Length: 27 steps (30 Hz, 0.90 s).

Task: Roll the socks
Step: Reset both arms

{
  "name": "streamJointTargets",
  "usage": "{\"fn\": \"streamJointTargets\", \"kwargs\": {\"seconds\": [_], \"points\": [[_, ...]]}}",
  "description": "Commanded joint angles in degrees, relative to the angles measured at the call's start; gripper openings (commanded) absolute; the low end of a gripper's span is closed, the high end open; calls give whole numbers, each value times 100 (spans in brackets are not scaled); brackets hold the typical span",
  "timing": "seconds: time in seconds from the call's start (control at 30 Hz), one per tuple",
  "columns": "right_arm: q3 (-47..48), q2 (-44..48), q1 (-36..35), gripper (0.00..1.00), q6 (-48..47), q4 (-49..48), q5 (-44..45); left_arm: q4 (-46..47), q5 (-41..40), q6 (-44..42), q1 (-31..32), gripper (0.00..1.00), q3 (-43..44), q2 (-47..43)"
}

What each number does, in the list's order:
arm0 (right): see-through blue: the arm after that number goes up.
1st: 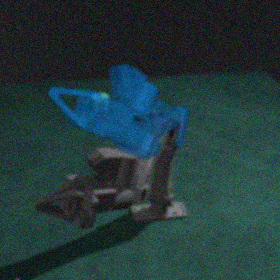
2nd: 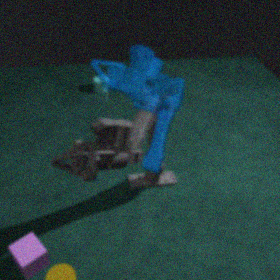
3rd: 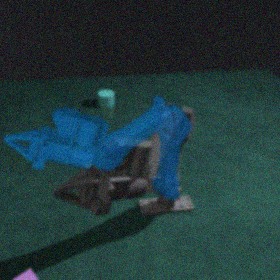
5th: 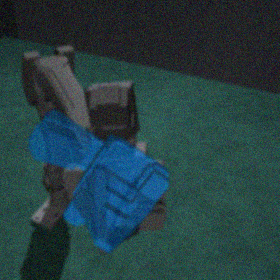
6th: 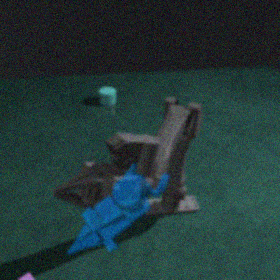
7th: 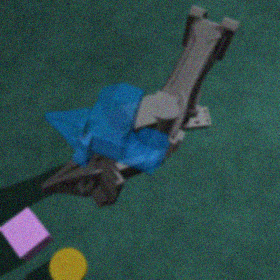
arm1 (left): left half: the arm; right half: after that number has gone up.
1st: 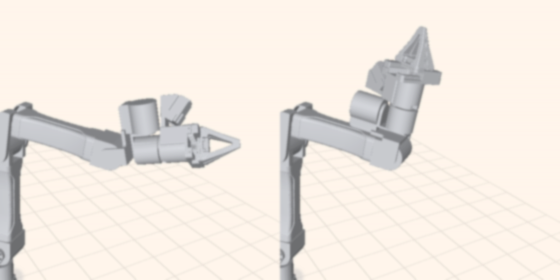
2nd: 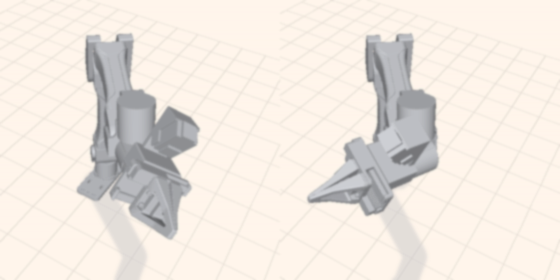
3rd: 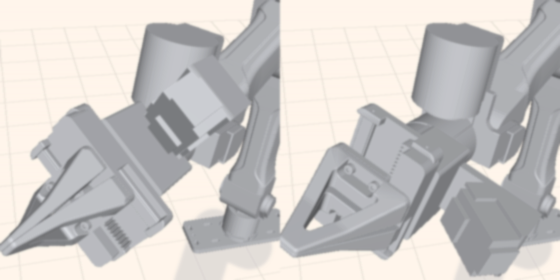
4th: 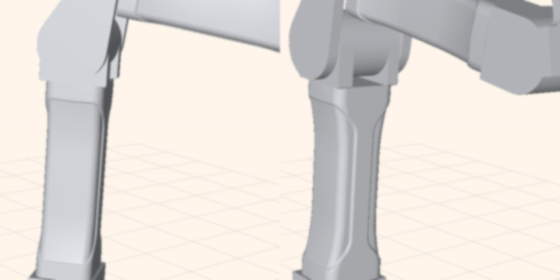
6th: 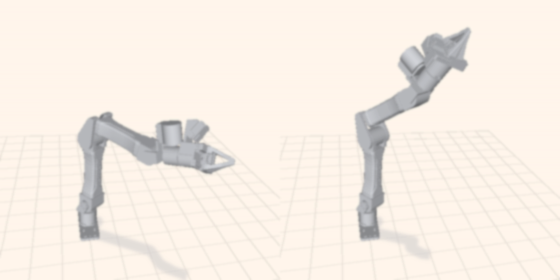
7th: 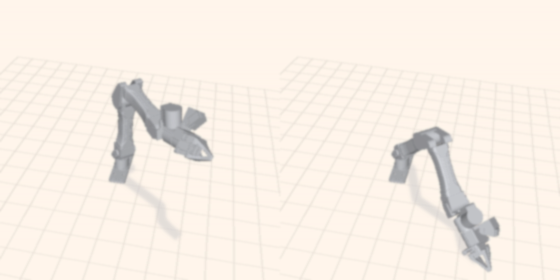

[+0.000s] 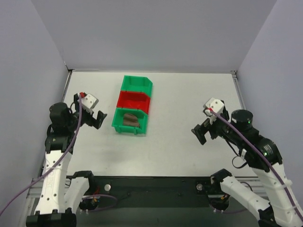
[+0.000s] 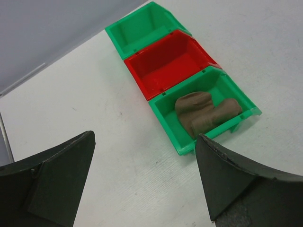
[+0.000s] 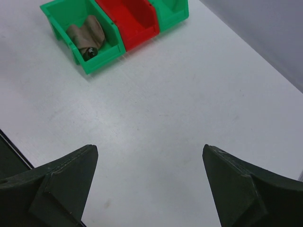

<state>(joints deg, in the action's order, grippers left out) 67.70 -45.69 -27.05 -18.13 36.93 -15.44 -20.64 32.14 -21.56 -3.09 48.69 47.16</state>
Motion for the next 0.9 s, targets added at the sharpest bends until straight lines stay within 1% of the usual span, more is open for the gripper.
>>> {"fn": "streamJointTargets", "kwargs": {"seconds": [0.0, 0.13, 0.27, 0.87], "points": [[-424, 560, -2, 100, 213, -107, -248, -475, 591, -190, -34, 97, 316, -382], [-696, 965, -11, 100, 126, -107, -626, -870, 644, -331, -42, 97, 475, -479], [-697, 992, -11, 100, 117, -89, -750, -994, 846, -392, -42, 97, 414, -558], [-706, 1062, -11, 100, 117, -45, -732, -783, 829, -287, -42, 97, 299, -585]]}}
